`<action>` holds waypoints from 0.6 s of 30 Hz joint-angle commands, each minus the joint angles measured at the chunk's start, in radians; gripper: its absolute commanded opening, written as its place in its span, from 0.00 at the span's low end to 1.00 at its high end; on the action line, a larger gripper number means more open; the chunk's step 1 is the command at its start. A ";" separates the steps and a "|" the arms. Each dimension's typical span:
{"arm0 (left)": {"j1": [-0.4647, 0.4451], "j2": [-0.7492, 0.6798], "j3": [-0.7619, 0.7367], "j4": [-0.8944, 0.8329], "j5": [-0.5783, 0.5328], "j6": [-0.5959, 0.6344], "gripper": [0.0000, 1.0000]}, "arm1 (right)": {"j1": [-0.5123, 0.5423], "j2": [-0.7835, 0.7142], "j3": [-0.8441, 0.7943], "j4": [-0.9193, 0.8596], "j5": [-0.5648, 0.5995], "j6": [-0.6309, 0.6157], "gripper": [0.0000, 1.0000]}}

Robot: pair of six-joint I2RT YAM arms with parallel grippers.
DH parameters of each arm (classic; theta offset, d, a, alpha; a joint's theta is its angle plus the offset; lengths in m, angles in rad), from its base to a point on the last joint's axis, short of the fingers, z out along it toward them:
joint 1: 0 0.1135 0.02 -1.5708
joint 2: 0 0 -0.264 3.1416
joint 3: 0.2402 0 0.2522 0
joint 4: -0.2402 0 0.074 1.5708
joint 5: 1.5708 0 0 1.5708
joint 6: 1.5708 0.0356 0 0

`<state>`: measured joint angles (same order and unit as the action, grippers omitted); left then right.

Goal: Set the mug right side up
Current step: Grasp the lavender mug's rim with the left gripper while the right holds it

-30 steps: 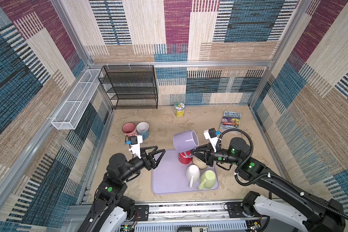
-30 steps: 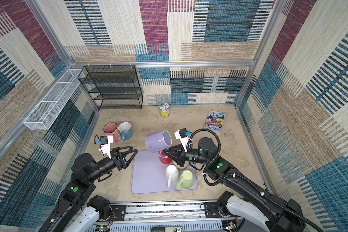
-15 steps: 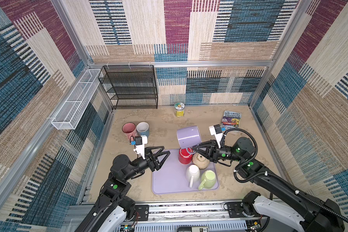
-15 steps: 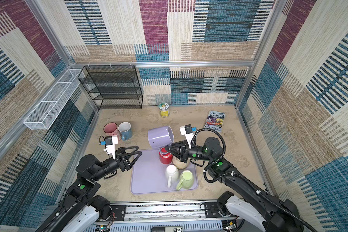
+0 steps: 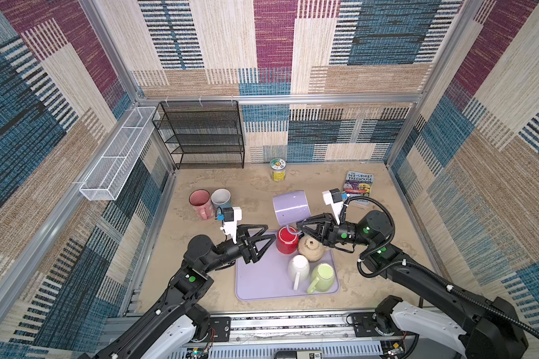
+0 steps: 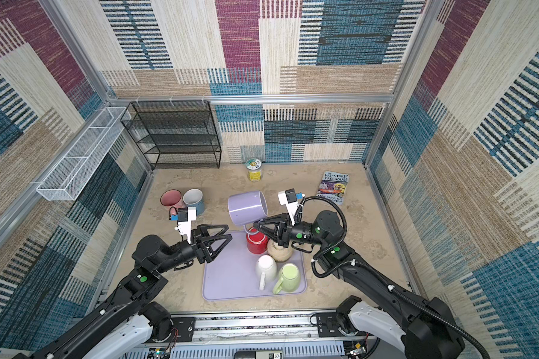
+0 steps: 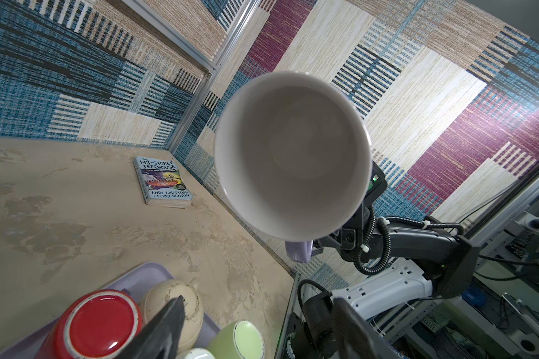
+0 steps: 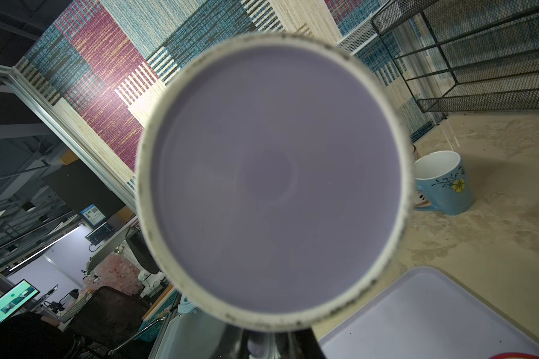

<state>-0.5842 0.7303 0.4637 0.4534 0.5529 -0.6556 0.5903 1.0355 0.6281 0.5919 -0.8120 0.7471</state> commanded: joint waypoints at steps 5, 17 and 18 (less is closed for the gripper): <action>-0.026 0.076 0.023 0.195 -0.005 -0.008 0.75 | -0.004 0.038 0.032 0.177 -0.012 0.057 0.00; -0.030 0.223 0.054 0.363 -0.010 -0.052 0.67 | -0.007 0.100 0.041 0.247 -0.044 0.108 0.00; -0.030 0.236 0.061 0.376 -0.007 -0.055 0.65 | -0.007 0.104 0.042 0.249 -0.047 0.110 0.00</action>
<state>-0.6132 0.9463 0.5060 0.7269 0.5480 -0.6891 0.5831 1.1366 0.6548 0.7288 -0.8410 0.8406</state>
